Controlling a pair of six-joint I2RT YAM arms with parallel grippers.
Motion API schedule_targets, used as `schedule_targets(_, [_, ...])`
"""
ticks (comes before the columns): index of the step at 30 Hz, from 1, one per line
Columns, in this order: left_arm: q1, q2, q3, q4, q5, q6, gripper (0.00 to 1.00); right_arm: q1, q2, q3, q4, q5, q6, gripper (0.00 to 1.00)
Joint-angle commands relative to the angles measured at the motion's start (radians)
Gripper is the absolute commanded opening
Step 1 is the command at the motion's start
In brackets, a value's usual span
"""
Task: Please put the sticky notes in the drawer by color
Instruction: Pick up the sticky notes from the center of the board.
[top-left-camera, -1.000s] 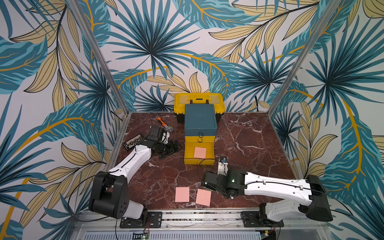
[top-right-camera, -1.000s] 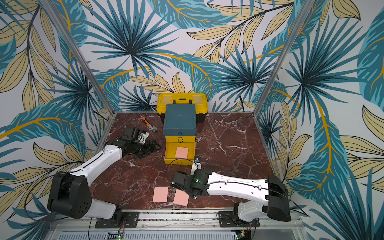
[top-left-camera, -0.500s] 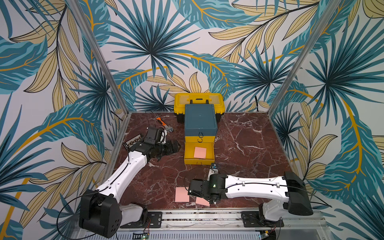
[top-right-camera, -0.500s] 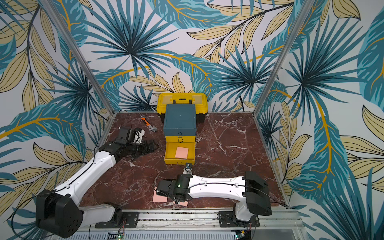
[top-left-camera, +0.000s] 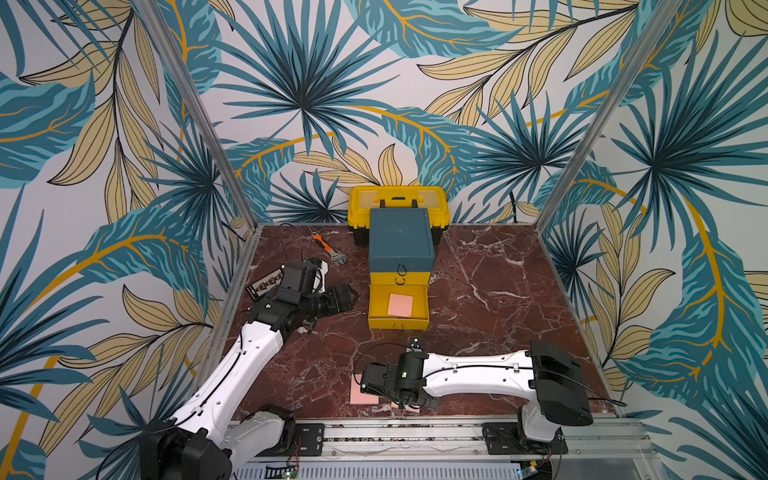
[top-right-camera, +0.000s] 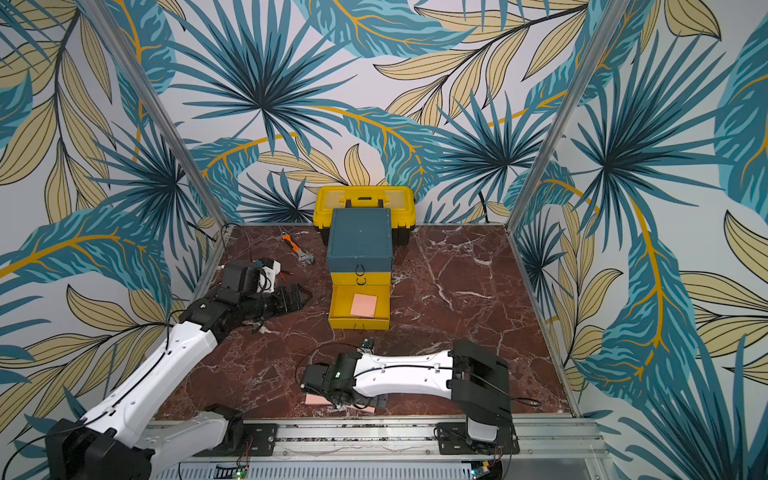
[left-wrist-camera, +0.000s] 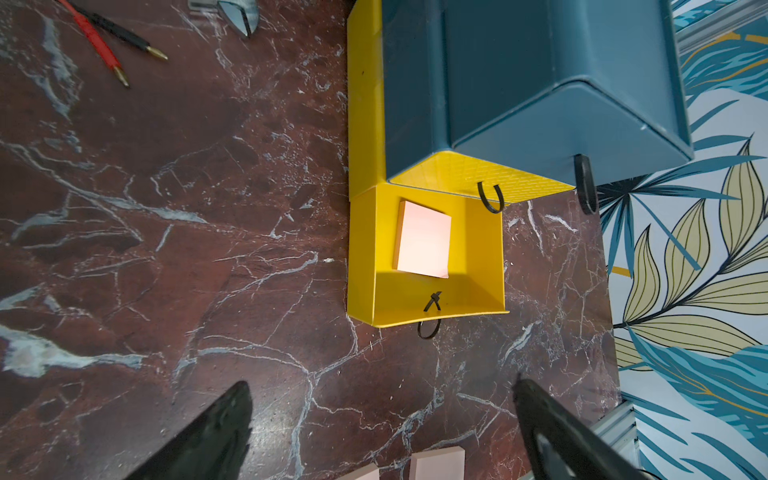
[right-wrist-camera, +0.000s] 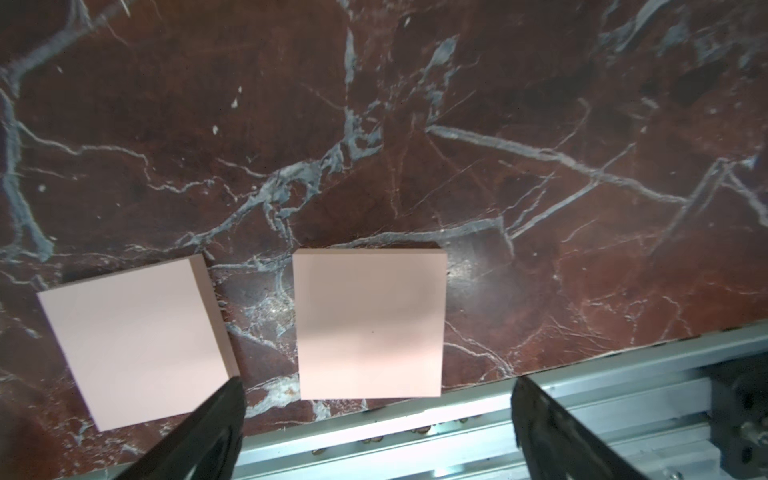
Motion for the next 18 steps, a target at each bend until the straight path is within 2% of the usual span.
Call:
schedule_targets(1, [-0.008,-0.029,-0.006,-0.018,0.01,0.012,1.0,-0.012,0.035,-0.001,0.027,-0.059,-0.03,0.99])
schedule_targets(6, [-0.008,-0.03,-0.009,-0.02,0.002,0.015,1.0,-0.022,-0.002,-0.087,0.092,-0.075,-0.015,0.99])
schedule_targets(18, [-0.008,-0.013,0.004,-0.044,-0.021,0.02,1.0,-0.049,0.0,-0.152,0.178,-0.114,-0.069,0.99])
